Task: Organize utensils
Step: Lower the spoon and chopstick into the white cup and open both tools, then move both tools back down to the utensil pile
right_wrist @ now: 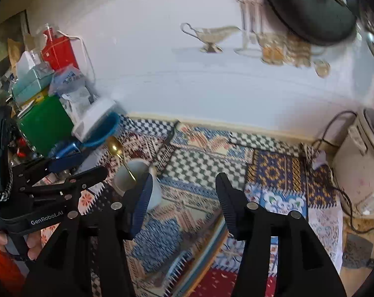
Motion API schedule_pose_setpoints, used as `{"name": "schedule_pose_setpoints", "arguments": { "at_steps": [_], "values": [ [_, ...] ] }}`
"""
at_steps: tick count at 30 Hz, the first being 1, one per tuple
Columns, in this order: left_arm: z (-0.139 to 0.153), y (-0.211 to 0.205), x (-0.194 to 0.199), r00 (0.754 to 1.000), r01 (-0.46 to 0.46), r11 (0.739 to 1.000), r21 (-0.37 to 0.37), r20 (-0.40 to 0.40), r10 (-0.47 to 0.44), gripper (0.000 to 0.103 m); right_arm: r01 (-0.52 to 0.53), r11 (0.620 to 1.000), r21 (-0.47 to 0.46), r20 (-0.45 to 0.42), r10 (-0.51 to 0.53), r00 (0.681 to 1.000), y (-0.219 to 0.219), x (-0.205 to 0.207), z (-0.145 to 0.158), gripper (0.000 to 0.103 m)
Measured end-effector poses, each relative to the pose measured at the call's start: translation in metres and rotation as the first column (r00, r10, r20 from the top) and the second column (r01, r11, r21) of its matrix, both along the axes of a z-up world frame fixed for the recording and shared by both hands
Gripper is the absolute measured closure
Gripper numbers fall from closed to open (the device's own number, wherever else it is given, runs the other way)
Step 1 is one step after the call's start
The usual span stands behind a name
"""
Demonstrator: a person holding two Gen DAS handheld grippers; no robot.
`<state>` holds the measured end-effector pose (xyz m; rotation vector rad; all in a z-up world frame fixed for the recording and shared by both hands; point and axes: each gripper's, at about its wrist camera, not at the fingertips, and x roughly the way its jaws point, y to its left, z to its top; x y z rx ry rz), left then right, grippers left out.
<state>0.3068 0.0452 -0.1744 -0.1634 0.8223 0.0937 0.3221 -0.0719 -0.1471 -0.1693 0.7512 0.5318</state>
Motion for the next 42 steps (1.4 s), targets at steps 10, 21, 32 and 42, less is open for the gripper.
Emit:
{"name": "schedule_pose_setpoints", "arguments": {
  "at_steps": [10,21,32,42],
  "values": [
    [-0.056,-0.041,0.007,0.991,-0.010,1.000,-0.002,-0.130,0.010,0.042,0.073,0.993,-0.097,-0.168,-0.088,0.982,-0.057,0.027,-0.070,0.052],
    [-0.126,-0.058,0.011,0.954,-0.019,1.000,-0.019,-0.299,0.012,0.042,0.041,0.986,-0.163,-0.378,-0.101,0.920,-0.064,0.031,-0.157,0.052],
    [-0.151,-0.067,0.000,0.933,0.013,0.998,-0.057,-0.360,-0.033,0.047,0.006,0.979,-0.206,-0.361,-0.081,0.929,-0.049,0.016,-0.182,0.069],
    [-0.164,-0.091,0.019,0.912,0.103,0.986,-0.131,-0.384,-0.146,0.074,0.015,0.979,-0.204,-0.366,-0.091,0.926,-0.066,0.018,-0.177,0.094]
  ]
}}
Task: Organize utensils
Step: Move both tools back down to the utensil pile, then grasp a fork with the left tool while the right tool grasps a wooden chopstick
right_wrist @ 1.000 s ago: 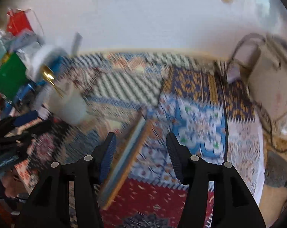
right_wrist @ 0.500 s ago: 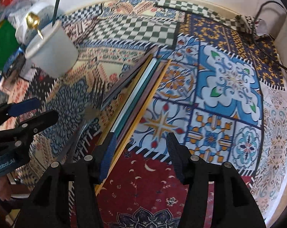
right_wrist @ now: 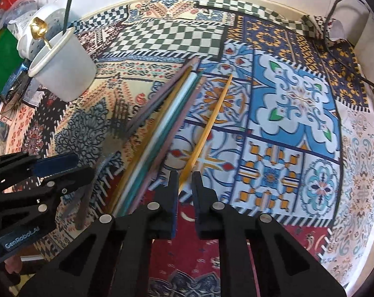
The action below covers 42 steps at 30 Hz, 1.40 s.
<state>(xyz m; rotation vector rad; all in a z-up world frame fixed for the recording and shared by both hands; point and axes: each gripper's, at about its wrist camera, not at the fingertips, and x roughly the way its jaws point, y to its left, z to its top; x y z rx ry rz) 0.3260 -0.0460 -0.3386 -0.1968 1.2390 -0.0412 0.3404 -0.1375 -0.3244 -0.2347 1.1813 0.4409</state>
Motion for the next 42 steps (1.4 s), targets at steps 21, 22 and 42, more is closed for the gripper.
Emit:
{"name": "schedule_pose_setpoints", "arguments": {
  "at_steps": [21,22,42],
  "values": [
    [-0.010,-0.030,0.042,0.997,0.039,0.987,0.154,0.053,-0.048,0.074,0.154,0.987,0.046,-0.053,-0.152,0.987,-0.065,0.019,0.008,0.093],
    [-0.009,-0.030,0.044,0.998,0.033,0.987,0.154,0.054,-0.042,0.074,0.149,0.988,0.043,-0.049,-0.147,0.988,-0.061,0.020,0.008,0.093],
    [0.020,-0.027,0.034,0.992,0.067,0.990,0.127,0.096,-0.079,0.079,0.068,0.997,0.035,0.002,-0.068,0.998,-0.032,0.047,0.009,0.098]
  ]
}}
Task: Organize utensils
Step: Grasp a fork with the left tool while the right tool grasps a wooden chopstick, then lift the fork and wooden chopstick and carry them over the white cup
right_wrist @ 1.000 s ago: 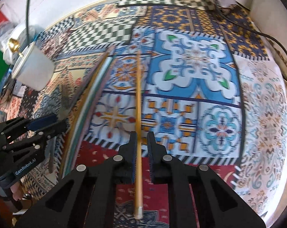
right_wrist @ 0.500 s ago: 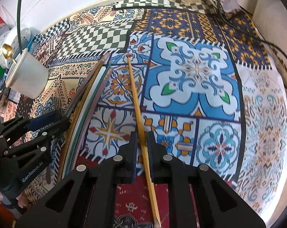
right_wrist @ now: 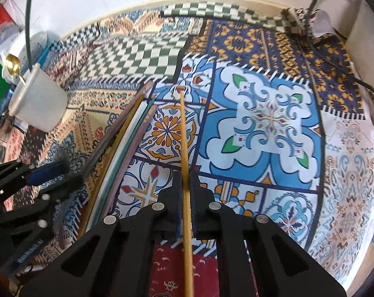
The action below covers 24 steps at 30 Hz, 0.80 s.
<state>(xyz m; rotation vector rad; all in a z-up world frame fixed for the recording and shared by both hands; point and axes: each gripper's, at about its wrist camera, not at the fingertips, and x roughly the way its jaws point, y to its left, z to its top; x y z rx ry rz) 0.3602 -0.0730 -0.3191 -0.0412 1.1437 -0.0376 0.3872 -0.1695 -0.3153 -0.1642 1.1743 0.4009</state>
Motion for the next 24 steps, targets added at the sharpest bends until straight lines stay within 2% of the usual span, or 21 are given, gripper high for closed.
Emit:
{"name": "schedule_pose_setpoints", "arguments": {
  "at_steps": [5,13,24],
  "values": [
    [0.031,0.013,-0.014,0.998,-0.028,0.997,-0.067,0.057,0.032,0.079,0.019,0.998,0.059,0.042,-0.022,0.999,-0.009,-0.011,0.022,0.098],
    [0.063,0.021,-0.031,0.991,-0.038,0.994,-0.106,0.125,0.052,0.079,0.043,0.992,0.120,0.098,-0.055,0.994,-0.016,-0.031,0.050,0.098],
    [0.095,0.025,-0.044,0.976,-0.020,0.995,-0.099,0.214,0.041,0.079,0.054,0.989,0.141,0.207,-0.083,0.975,-0.011,-0.056,0.085,0.098]
  ]
}}
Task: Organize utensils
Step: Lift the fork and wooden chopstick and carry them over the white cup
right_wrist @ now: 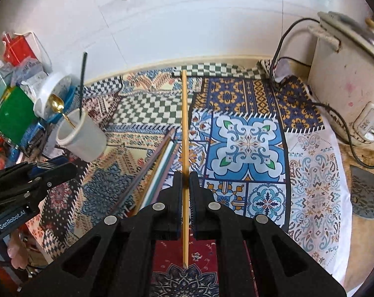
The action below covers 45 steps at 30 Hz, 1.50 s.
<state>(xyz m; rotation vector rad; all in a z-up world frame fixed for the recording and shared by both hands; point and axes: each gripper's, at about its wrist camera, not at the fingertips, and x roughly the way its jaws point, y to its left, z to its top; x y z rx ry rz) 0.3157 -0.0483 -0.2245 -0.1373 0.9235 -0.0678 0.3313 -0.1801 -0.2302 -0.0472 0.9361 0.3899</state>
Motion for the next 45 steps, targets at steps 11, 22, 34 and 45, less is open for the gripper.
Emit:
{"name": "schedule_pose_setpoints", "arguments": {
  "at_steps": [11,22,34,45],
  "values": [
    [0.055,0.028,-0.005,0.990,-0.018,1.000,-0.016,0.142,0.020,0.079,-0.016,0.999,0.030,0.089,0.013,0.996,0.025,-0.008,0.032,0.098],
    [0.099,0.073,-0.009,0.969,-0.038,0.999,-0.018,0.244,0.041,0.079,-0.072,0.995,0.066,0.220,0.056,0.974,0.070,-0.013,0.080,0.098],
    [0.132,0.132,-0.009,0.944,-0.110,0.994,0.010,0.313,0.101,0.079,-0.183,0.978,0.103,0.322,0.141,0.936,0.129,-0.014,0.125,0.098],
    [0.106,0.162,0.004,0.967,-0.103,0.995,-0.003,0.233,0.101,0.079,-0.263,0.960,0.090,0.282,0.229,0.932,0.194,0.006,0.107,0.098]
  ]
}}
